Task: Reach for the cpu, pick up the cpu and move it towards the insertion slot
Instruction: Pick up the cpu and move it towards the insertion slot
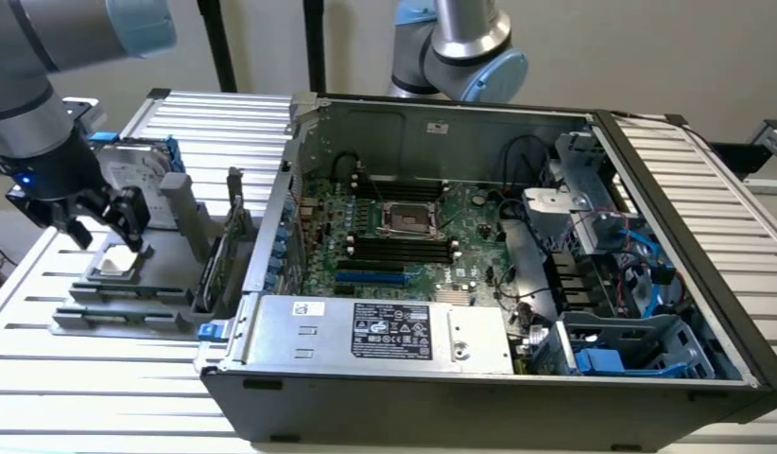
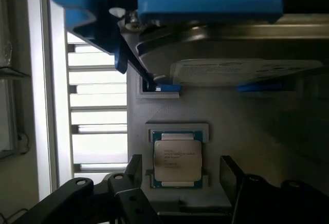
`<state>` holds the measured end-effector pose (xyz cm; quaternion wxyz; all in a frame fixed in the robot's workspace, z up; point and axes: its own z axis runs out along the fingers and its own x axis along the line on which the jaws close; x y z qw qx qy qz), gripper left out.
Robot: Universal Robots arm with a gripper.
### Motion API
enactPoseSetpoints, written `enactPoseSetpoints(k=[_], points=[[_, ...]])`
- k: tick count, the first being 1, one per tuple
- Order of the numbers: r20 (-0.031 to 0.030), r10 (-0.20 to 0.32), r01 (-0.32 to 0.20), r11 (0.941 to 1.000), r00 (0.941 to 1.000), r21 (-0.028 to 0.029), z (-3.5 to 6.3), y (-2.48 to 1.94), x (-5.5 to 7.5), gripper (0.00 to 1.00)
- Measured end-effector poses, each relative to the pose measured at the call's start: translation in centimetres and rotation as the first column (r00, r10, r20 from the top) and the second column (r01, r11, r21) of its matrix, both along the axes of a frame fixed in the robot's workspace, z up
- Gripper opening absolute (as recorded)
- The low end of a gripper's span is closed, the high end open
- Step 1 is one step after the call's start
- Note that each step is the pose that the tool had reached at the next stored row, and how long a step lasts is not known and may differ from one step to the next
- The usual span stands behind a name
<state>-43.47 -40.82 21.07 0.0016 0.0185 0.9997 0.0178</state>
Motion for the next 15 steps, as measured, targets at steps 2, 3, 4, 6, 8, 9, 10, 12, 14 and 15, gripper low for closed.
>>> enactPoseSetpoints(k=[2,3,4,6,8,9,10,12,14,15], points=[[-0.0008,-0.002,0.002,1.0000,1.0000,-0.0003,-0.15,-0.07,0.0,0.71],[-0.0012,-0.003,0.003,1.0000,1.0000,-0.0004,-0.22,-0.10,0.0,0.71],[-0.0017,-0.004,0.004,1.0000,1.0000,-0.0006,-0.29,-0.14,0.0,0.71],[-0.0027,-0.006,0.006,1.0000,1.0000,-0.0011,-0.43,-0.21,0.0,0.71],[-0.0032,-0.008,0.008,1.0000,1.0000,-0.0013,-0.59,-0.27,0.0,0.71],[-0.0031,-0.008,0.008,1.0000,1.0000,-0.0013,-0.68,-0.28,0.0,0.71],[-0.0031,-0.009,0.009,1.0000,1.0000,-0.0015,-0.77,-0.28,0.0,0.71],[-0.0033,-0.009,0.009,1.0000,0.9999,-0.0018,-0.97,-0.30,0.0,0.71],[-0.0033,-0.010,0.010,0.9999,0.9999,-0.0019,-1.17,-0.31,0.0,0.71],[-0.0033,-0.010,0.010,0.9999,0.9999,-0.0019,-1.27,-0.31,0.0,0.71]])
